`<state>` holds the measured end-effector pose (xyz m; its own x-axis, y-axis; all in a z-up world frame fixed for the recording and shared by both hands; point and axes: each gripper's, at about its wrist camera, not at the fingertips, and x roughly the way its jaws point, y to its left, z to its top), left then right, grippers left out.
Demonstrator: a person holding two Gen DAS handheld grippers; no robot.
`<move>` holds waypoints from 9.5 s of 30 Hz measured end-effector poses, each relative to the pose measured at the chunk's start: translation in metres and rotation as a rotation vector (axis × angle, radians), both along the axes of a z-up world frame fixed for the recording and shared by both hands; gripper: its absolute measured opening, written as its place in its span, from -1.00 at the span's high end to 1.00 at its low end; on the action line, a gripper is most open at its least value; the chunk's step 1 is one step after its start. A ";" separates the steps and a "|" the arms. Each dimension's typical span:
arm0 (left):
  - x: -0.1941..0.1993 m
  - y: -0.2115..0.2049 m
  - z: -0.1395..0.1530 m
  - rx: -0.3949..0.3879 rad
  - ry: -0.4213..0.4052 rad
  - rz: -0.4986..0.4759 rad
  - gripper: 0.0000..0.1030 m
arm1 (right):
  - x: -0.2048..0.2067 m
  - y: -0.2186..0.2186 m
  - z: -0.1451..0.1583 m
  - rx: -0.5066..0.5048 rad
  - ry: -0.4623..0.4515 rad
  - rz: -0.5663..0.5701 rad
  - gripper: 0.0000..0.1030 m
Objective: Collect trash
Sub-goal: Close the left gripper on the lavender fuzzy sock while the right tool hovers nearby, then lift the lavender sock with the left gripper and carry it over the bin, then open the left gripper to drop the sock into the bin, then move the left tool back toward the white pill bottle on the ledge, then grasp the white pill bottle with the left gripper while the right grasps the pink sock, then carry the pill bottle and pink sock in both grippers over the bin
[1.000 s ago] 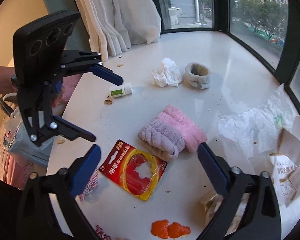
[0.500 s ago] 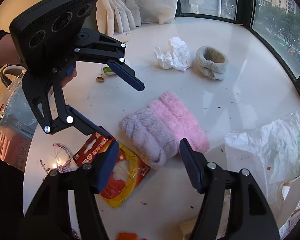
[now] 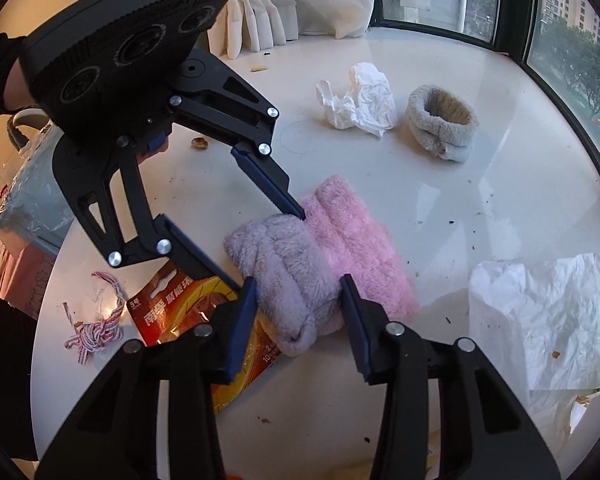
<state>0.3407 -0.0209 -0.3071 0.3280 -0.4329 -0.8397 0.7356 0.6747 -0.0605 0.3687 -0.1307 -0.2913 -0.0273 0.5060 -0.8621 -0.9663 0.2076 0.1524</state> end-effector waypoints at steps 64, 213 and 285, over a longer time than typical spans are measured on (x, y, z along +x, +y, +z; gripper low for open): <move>-0.410 0.195 0.206 0.017 -0.162 0.489 0.37 | -0.364 0.197 0.195 0.148 -0.120 0.333 0.49; -0.027 0.126 0.008 0.025 -0.017 0.468 0.42 | 0.005 0.052 0.011 -0.074 -0.070 -0.151 0.45; -0.474 0.235 0.134 -0.002 -0.035 0.882 0.42 | -0.417 0.244 0.132 0.051 0.080 0.021 0.45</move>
<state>-0.1330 0.2145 -0.1732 0.5688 -0.0116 -0.8224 -0.0520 0.9974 -0.0500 -0.0482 0.1131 -0.1597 -0.1061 0.5477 -0.8299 -0.9547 0.1772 0.2390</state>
